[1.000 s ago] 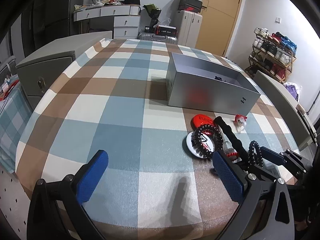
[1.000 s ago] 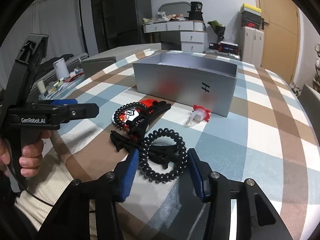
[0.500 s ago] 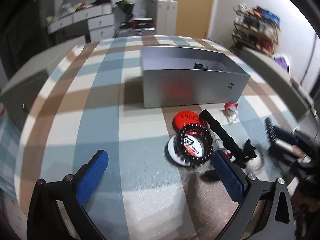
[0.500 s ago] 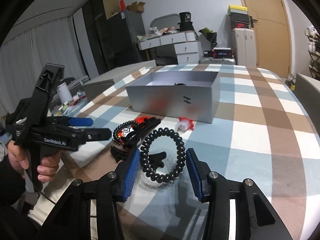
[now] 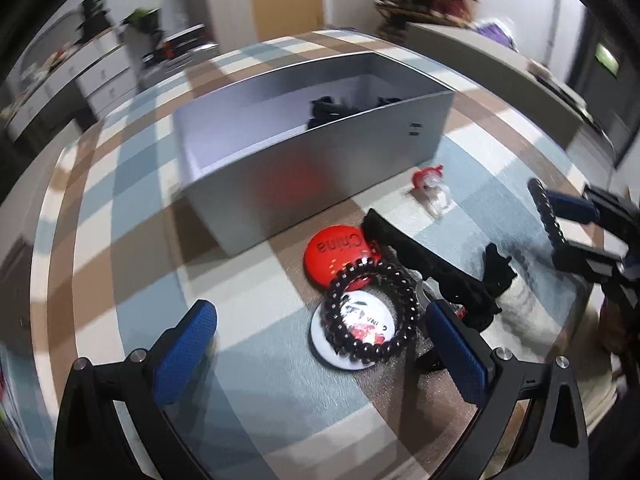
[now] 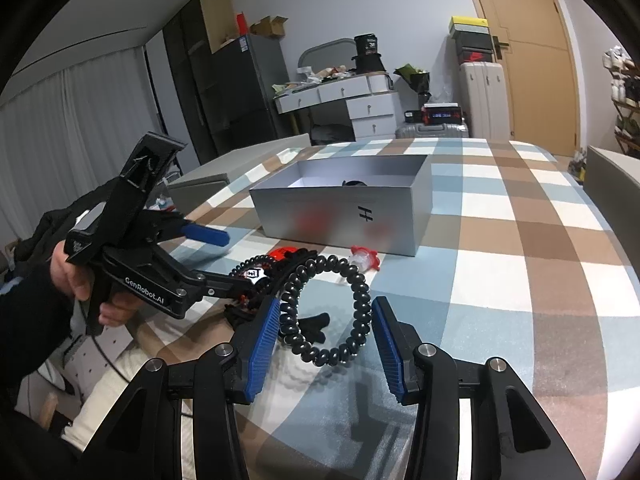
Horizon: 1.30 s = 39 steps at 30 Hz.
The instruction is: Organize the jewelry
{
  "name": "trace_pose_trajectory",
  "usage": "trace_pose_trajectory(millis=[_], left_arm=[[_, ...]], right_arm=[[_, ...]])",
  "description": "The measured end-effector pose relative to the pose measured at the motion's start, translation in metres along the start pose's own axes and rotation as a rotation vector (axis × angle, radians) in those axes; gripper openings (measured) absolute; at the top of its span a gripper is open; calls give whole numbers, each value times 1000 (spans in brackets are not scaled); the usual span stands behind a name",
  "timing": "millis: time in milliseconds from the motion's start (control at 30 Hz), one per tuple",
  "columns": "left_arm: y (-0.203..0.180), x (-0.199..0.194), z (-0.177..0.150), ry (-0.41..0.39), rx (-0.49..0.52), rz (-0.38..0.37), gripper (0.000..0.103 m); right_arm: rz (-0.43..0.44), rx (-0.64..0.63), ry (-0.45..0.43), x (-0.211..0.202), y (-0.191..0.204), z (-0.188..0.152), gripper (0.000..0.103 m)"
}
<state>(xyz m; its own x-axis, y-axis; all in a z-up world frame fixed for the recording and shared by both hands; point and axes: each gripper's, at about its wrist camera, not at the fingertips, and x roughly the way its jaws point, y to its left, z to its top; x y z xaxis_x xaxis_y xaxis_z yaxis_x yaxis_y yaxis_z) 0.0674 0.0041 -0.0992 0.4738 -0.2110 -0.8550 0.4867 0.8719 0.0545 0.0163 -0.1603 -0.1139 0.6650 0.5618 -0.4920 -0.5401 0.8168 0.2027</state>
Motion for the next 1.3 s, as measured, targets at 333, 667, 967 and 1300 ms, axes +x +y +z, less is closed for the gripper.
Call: trace_pose_trajectory(millis=[333,667,967,1300], left_arm=[[-8,8,-2,8,106,-131,79],[-8,1,-3,-39,128,-149,43],[-7,-11,-9,-78,84,-113,38],[-2,-43,-6,-179,-7,-94,37]], right_arm=[[8,8,-5,-1,-1,-1,46],[6,9,-5,-2,0,0,46],[14,8,-17,-4,3,5,46],[43,25,-45,-3,2,20,46]])
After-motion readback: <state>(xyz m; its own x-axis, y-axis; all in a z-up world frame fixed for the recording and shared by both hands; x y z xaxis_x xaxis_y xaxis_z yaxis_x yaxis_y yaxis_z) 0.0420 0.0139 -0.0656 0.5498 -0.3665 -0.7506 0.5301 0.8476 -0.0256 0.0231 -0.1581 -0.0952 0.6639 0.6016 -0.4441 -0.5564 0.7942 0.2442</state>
